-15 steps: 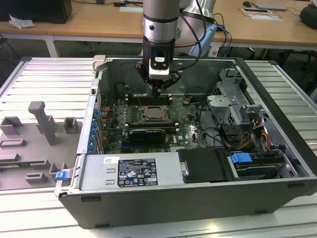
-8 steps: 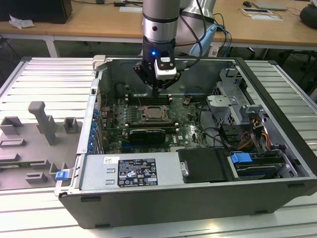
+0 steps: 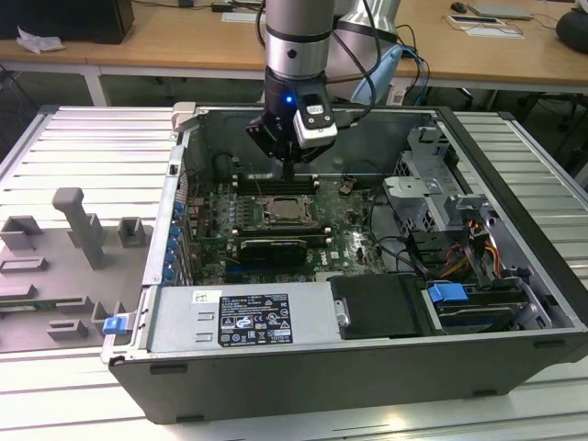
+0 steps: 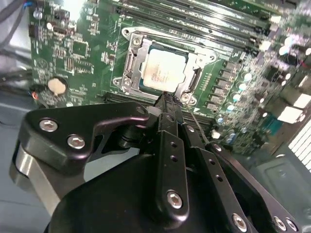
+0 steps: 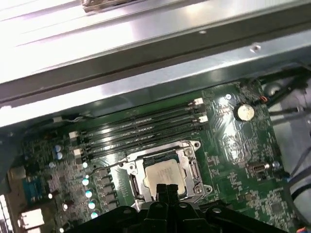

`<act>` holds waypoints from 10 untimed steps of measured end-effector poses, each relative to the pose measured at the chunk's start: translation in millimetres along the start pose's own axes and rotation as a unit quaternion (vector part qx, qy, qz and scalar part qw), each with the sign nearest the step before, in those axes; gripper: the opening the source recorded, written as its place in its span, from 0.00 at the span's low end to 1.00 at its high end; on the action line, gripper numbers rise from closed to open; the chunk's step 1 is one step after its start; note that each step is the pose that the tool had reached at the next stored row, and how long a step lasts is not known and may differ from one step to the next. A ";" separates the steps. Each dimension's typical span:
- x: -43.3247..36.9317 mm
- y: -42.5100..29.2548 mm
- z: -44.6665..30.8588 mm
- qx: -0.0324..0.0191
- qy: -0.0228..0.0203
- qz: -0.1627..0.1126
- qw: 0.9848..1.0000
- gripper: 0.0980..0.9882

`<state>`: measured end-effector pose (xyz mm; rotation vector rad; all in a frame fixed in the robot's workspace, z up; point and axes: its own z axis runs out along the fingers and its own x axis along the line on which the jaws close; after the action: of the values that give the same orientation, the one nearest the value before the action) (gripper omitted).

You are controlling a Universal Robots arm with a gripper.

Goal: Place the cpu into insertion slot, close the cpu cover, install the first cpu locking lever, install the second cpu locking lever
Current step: 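Install the first cpu locking lever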

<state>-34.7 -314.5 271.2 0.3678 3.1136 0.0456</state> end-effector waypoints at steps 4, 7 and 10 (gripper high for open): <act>0.0 0.0 0.5 -0.001 0.002 -0.057 0.998 0.01; 0.0 0.0 1.1 -0.002 0.003 -0.098 0.995 0.01; 2.5 -0.6 1.5 -0.004 0.004 -0.122 0.993 0.01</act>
<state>-37.3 -314.5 269.7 -0.0151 3.1390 0.0587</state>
